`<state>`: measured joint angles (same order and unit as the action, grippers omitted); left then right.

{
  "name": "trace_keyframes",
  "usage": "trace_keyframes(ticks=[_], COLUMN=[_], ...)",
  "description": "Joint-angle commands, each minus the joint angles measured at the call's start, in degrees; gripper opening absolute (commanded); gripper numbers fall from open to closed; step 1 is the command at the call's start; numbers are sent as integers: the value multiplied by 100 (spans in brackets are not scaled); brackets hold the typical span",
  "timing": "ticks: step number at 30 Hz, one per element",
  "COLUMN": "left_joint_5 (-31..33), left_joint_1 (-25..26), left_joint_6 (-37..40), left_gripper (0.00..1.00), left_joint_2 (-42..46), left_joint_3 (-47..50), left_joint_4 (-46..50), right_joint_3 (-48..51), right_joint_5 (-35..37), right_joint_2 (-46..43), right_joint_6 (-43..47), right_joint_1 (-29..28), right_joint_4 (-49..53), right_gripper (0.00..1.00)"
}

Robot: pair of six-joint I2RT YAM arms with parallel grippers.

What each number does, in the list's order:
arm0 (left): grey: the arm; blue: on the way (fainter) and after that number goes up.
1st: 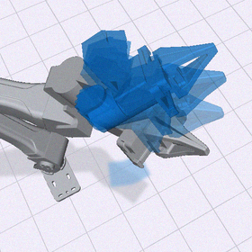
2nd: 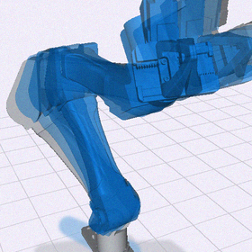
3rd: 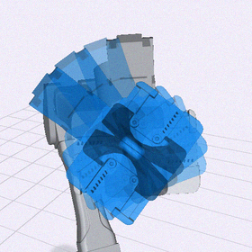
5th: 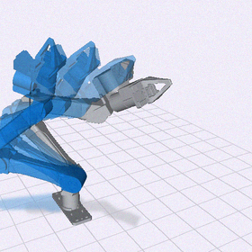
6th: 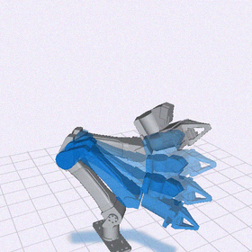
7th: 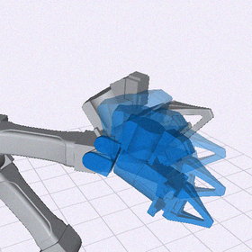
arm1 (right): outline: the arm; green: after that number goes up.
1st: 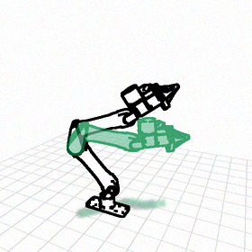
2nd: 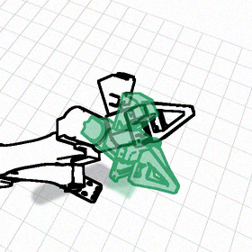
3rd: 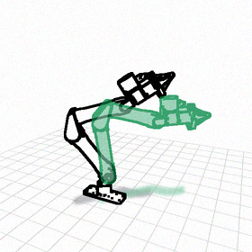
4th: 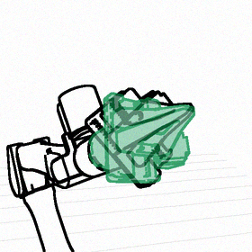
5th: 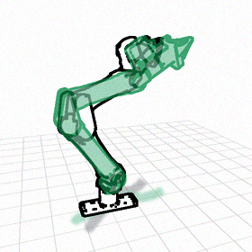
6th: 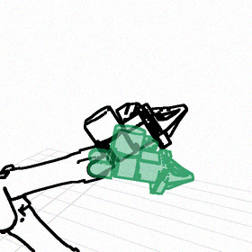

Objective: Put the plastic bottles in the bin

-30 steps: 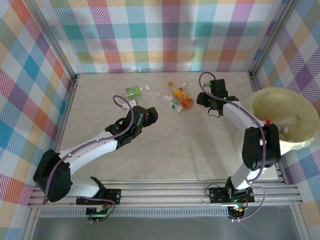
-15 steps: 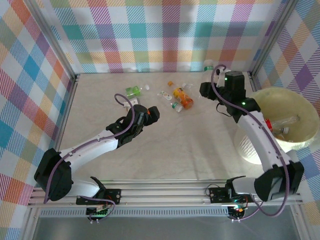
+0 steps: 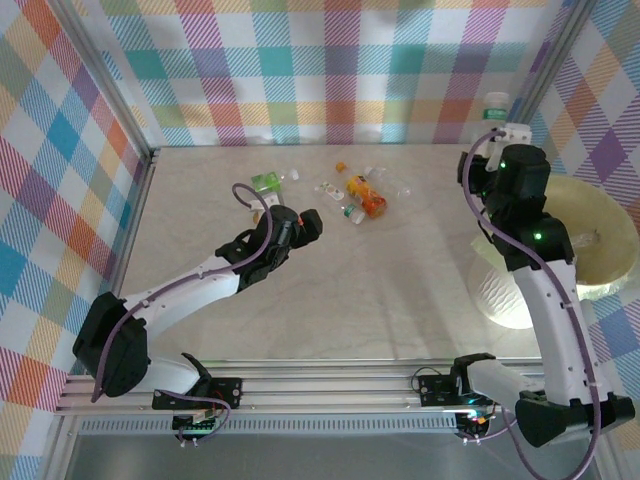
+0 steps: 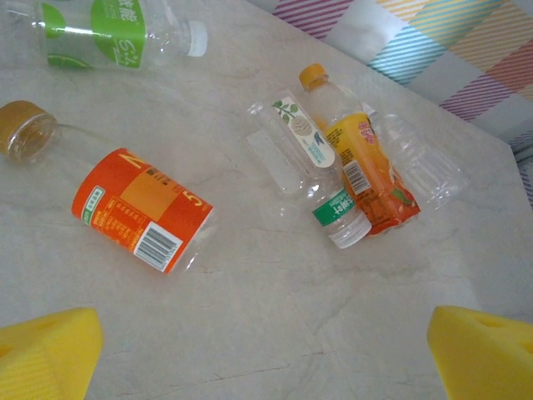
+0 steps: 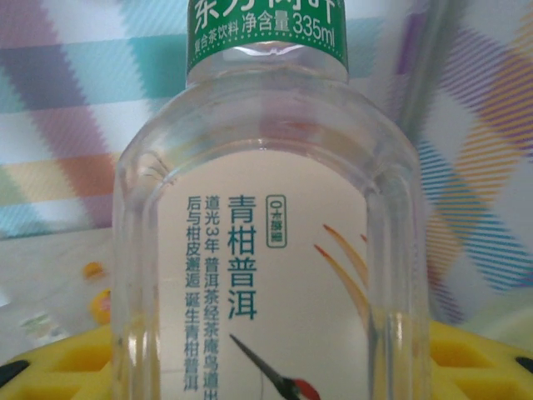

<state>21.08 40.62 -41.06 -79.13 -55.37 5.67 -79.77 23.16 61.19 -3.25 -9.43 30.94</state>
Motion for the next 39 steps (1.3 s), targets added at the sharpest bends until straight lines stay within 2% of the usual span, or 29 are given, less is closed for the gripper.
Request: trace_keyframes(ticks=[1, 4, 8, 11, 20, 29, 33, 37, 39], left_joint_5=[-101, -152, -250, -290, -423, -562, -547, -526, -503], left_joint_1=[-46, -46, -50, -48, -46, -28, -22, -24, -25], left_joint_6=[84, 92, 185, 196, -5, -158, -148, -100, -85], left_gripper=[100, 100, 100, 100, 100, 100, 100, 100, 100], left_joint_2=[-50, -116, -168, -163, 45, -7, -10, -21, -16], left_joint_3=[-213, -338, -546, -636, -633, -645, -632, -659, -655], left_joint_4=[-5, 113, 349, 466, 690, 690, 698, 716, 716], right_joint_3=[-12, 319, 676, 928, 1523, 1780, 1846, 1938, 1900], right_joint_5=[1040, 1617, 1710, 2074, 2086, 2503, 2603, 2681, 2660], right_joint_2=[-324, -583, -859, -946, -856, -957, -1028, -1159, -1195], right_joint_6=[506, 800, 808, 843, 380, -40, -124, -137, -53], right_joint_1=[198, 440, 1061, 1552, 2716, 2896, 2911, 2912, 2916], right_joint_4=[-49, -259, -281, -333, -291, -190, -149, -224, -229], right_gripper=[37, 37, 37, 37, 39, 51, 61, 76, 80])
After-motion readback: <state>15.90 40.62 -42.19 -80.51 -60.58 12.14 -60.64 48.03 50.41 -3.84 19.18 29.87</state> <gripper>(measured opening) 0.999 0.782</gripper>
